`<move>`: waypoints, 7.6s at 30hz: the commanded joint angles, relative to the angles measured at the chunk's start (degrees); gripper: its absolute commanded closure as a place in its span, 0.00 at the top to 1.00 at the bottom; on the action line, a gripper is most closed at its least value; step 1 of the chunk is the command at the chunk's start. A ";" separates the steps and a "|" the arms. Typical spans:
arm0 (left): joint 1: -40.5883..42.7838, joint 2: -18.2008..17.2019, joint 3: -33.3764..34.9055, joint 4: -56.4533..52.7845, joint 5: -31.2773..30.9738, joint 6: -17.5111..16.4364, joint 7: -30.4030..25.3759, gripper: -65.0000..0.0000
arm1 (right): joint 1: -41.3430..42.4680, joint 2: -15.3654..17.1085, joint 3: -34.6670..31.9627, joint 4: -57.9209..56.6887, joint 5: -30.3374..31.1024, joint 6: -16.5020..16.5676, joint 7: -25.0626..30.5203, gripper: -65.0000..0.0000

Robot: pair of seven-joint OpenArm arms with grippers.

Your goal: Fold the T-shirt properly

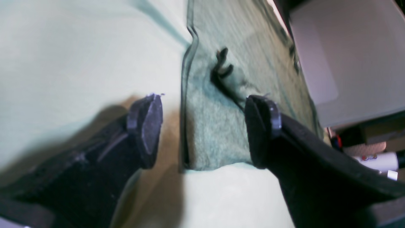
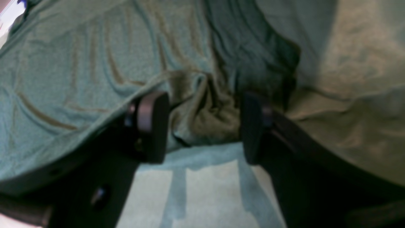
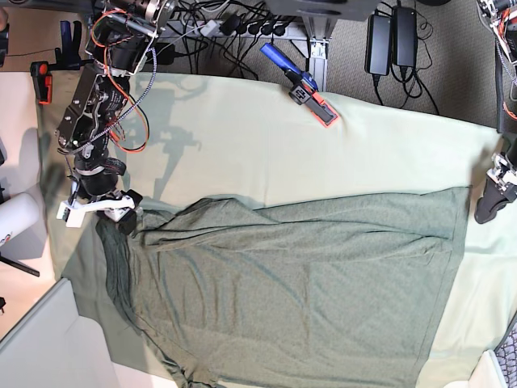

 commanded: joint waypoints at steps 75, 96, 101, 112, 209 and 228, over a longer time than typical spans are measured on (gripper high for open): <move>-13.51 0.79 11.61 16.13 16.87 -0.93 -1.38 0.00 | 2.54 0.96 0.79 1.14 4.96 1.29 -1.03 0.54; -22.08 0.76 15.61 4.17 23.39 -0.93 -3.63 0.00 | 1.40 1.09 7.69 1.11 2.60 -1.81 -4.79 0.54; -22.08 0.76 15.61 4.17 23.37 -0.93 -3.37 0.00 | 0.90 0.94 8.11 0.09 2.62 -1.84 -4.44 0.54; -20.79 0.74 15.61 4.17 23.37 -0.93 -3.15 0.00 | 4.92 0.92 5.90 -8.57 3.04 -1.79 -1.11 0.54; -20.96 -8.57 11.37 -12.52 3.67 -0.93 0.17 0.57 | 16.74 4.13 12.68 -26.49 5.73 0.79 1.81 0.68; -25.24 -0.74 11.30 -19.34 9.42 7.19 -5.38 0.58 | 17.07 0.94 12.63 -26.47 4.50 0.83 5.60 0.68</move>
